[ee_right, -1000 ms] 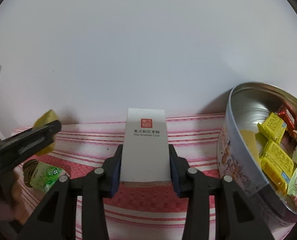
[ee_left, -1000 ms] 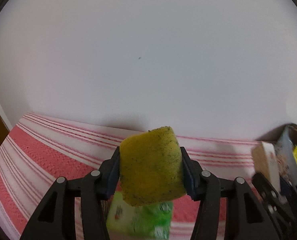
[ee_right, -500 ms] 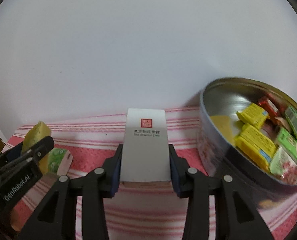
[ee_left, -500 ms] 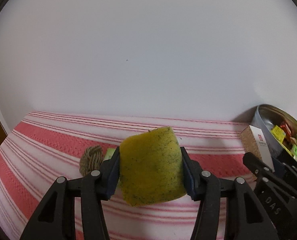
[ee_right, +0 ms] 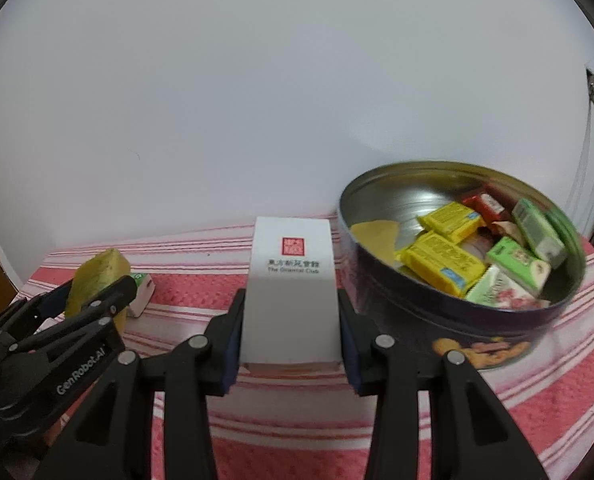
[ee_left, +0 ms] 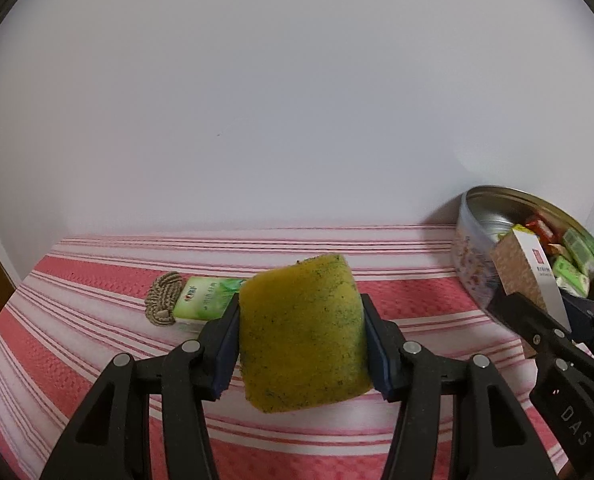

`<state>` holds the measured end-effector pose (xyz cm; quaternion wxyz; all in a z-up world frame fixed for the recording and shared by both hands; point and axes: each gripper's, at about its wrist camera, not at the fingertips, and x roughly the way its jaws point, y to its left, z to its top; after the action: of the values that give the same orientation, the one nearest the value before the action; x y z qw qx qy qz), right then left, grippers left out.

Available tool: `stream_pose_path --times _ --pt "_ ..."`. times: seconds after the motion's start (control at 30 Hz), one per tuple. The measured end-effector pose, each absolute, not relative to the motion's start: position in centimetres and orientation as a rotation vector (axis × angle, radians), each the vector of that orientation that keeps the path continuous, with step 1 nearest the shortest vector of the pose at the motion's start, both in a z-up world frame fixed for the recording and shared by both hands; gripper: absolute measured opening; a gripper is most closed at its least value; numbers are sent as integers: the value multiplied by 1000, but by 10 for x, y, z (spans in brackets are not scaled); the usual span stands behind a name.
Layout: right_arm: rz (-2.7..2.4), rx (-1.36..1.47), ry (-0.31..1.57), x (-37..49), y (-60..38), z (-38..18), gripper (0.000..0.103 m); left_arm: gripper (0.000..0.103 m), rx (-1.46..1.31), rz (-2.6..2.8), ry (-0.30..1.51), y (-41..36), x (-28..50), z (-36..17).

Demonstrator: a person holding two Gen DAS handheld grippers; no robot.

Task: Organize objects
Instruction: 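Carry the yellow sponge and white box over the tin with both grippers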

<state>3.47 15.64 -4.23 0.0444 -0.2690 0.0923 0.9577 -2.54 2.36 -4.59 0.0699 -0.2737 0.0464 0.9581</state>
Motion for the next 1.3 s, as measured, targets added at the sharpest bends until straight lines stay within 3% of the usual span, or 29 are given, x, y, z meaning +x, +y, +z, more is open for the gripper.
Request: stream_pose_path --times 0.23,1.3 --pt "2929 -712 300 50 178 -31 41 57 -779 2842 143 53 -16 -16" --pt "2700 -494 297 75 321 -3 42 57 -693 2653 144 154 -16 1"
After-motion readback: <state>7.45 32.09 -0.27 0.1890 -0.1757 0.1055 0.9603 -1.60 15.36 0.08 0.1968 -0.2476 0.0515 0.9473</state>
